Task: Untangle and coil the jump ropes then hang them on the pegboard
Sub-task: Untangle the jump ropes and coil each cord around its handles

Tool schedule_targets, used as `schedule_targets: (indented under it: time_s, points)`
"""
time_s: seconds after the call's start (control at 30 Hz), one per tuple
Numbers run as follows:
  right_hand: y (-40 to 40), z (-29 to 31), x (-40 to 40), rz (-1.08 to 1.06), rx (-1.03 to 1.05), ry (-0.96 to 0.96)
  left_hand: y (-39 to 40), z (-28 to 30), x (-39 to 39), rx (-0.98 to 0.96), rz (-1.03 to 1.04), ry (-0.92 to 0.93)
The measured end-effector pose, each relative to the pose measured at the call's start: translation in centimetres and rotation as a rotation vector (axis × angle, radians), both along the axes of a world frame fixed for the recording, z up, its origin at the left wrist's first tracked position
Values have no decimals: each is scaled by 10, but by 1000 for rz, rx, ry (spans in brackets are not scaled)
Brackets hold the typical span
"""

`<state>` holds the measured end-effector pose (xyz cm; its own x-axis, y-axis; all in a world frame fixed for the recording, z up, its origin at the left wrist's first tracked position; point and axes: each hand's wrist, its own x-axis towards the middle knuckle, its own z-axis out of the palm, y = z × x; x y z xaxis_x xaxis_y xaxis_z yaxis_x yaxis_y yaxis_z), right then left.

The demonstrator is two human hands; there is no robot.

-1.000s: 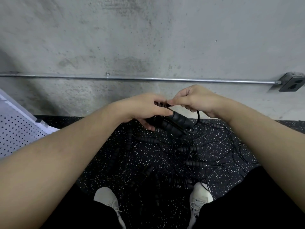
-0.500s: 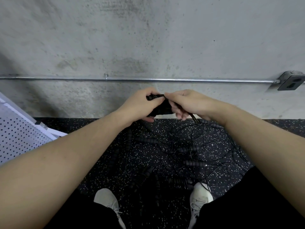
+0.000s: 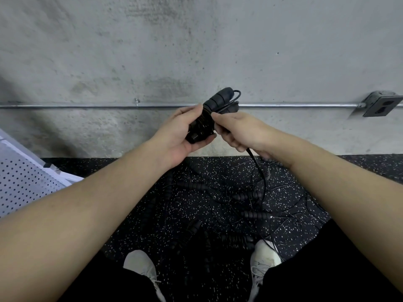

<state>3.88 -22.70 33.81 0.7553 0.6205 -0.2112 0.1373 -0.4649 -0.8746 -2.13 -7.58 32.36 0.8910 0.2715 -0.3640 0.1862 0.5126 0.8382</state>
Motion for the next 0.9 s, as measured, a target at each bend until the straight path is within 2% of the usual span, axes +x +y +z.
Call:
schedule_targets:
  time_s: [0.27, 0.57, 0.63, 0.77, 0.83, 0.9]
  points:
    - [0, 2, -2, -40, -60, 122, -2, 3, -3, -93, 106, -23]
    - [4, 2, 1, -125, 219, 323, -3, 8, -6, -314, 69, -68]
    - [4, 0, 2, -158, 270, 353, 1, 10, -7, -255, 22, -59]
    - [0, -4, 4, -164, 260, 398, 12, 16, -10, 103, -190, 7]
    - [0, -5, 4, -166, 246, 397, 12, 16, -11, 246, -220, 59]
    - [-1, -5, 5, -167, 240, 387, 9, 13, -12, 294, -203, 88]
